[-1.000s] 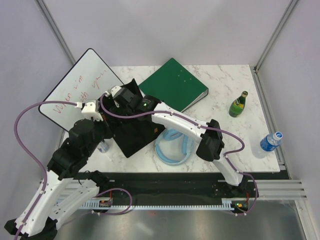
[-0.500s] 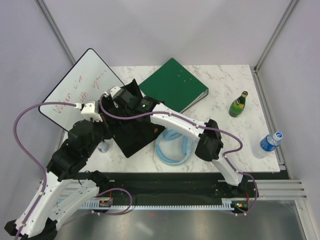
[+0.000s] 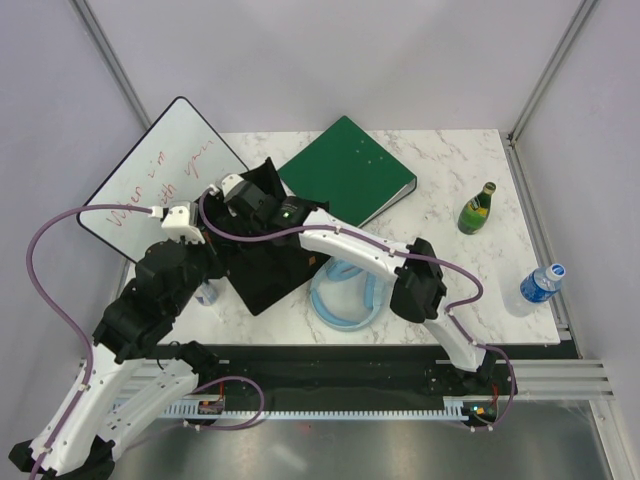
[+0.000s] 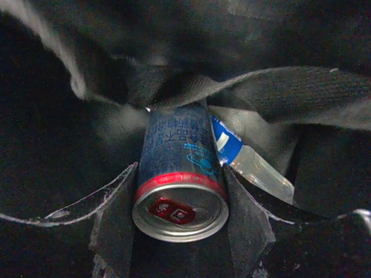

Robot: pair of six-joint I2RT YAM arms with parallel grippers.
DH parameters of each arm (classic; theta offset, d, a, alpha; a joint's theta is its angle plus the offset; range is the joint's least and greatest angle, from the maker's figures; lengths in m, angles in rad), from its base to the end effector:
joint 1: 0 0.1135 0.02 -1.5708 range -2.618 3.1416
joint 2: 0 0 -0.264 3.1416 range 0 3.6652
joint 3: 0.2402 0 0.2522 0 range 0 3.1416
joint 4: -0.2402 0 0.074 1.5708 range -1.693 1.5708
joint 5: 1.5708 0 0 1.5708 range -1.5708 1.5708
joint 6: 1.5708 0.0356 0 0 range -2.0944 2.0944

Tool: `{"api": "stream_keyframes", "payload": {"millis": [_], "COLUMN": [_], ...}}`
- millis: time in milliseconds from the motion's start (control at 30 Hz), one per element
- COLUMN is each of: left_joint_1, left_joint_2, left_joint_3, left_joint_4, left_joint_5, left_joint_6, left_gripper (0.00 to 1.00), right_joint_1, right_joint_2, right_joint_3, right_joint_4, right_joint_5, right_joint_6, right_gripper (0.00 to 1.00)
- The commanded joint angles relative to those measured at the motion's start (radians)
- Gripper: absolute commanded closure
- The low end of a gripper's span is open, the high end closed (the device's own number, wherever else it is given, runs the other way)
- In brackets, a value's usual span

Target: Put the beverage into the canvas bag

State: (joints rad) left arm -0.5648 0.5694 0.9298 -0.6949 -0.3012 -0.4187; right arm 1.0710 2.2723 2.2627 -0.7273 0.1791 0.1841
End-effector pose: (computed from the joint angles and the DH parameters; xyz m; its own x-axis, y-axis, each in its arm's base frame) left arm 0.0967 -0.0487 0.3629 -0.3649 -0.2284 -0.9026 0.1380 0.9455 -0.2951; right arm 0.2532 0.4504 0.2995 -0.4631 -0.4723 -0.7500 -0.7279 0.6854 0.0179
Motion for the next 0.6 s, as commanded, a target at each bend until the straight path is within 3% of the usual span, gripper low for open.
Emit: {"api": "stream_keyframes", "payload": {"millis": [0, 133, 333, 433, 567], "left_joint_1": [-0.001, -0.001, -0.001, -0.001, -0.001], "left_joint_2": [0.003, 0.001, 0.004, 0.003, 0.006], "left_joint_3": [0.001, -0.002, -0.003, -0.002, -0.005], "left_joint_4": [0.037, 0.037, 0.037, 0.037, 0.037], "left_joint_5": [0.027, 0.03, 0.028, 0.028, 0.028], "left_joint_6": [-0.015, -0.02, -0.022, -0.022, -0.02], "left_gripper": [0.98, 0.98, 0.98, 0.98, 0.98], "right_joint_1": [0.004, 0.012, 0.017, 0.015, 0.017], "right_joint_2": [0.053, 0.052, 0.032, 0.041, 0.058], "right_joint_3": [-0.045, -0.071, -0.103, -0.095, -0.072], "right_joint_4": [-0.061, -0.054, 0.012, 0.029, 0.035], "right_joint_5": [-0.004, 0.017, 0.039, 0.03, 0.04], "right_joint_6": [-0.021, -0.017, -0.017, -0.02, -0.023], "right_gripper": [0.94, 0.86, 0.85, 0.72, 0.66]}}
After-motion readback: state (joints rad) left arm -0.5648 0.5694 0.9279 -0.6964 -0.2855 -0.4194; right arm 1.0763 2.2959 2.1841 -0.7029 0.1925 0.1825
